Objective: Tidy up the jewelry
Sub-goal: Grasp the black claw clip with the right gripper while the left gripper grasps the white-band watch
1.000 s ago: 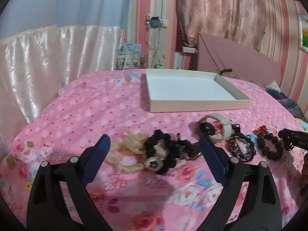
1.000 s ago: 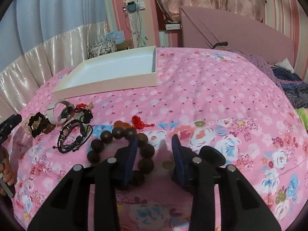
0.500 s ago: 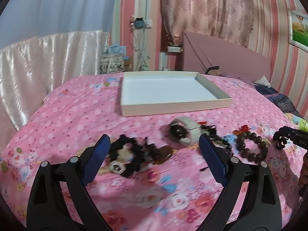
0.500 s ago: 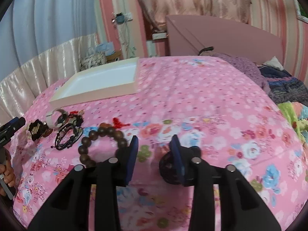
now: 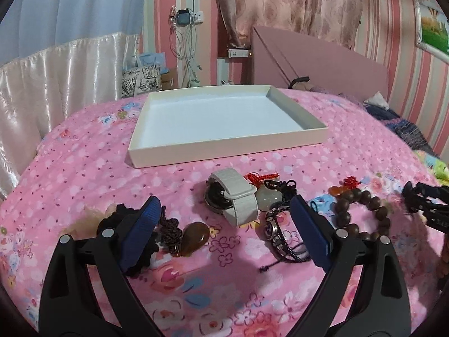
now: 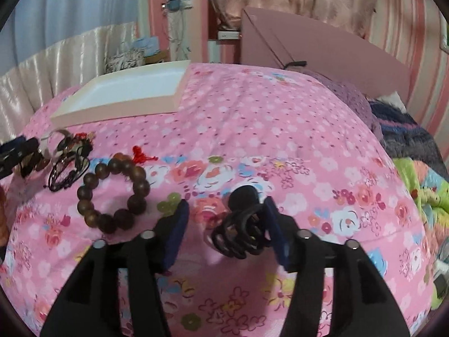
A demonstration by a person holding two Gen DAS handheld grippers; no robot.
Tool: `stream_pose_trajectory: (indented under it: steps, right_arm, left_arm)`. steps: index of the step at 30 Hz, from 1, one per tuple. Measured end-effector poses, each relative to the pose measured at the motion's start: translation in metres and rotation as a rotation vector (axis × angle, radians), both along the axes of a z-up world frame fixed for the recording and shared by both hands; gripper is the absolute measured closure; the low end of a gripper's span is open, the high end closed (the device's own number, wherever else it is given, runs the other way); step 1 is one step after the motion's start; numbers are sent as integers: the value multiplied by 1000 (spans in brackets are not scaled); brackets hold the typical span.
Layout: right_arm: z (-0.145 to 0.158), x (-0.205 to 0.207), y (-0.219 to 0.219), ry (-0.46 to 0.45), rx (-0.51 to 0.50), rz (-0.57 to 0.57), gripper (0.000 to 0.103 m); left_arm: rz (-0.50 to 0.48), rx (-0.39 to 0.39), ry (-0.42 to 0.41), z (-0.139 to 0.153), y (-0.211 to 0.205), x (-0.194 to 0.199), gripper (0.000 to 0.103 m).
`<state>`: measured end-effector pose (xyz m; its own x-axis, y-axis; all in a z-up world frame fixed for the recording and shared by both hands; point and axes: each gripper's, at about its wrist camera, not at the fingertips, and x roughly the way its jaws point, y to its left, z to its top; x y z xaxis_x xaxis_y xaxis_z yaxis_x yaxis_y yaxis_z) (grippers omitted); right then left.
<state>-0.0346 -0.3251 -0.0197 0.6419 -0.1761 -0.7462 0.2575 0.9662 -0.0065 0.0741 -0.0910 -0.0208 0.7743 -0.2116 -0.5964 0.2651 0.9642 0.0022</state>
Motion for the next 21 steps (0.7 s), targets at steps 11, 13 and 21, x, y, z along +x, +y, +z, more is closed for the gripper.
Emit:
stream_pose_trajectory:
  steps: [11, 13, 21]
  right_arm:
    - [1, -15, -18, -73, 72, -25, 47]
    - [2, -16, -21, -79, 79, -42, 47]
    - [5, -40, -60, -195, 250, -120, 29]
  left_arm:
    - [-3, 2, 127, -22, -9, 37, 85]
    - [-7, -10, 107, -18, -7, 34, 85]
    - [-71, -49, 27, 14, 4, 8, 85]
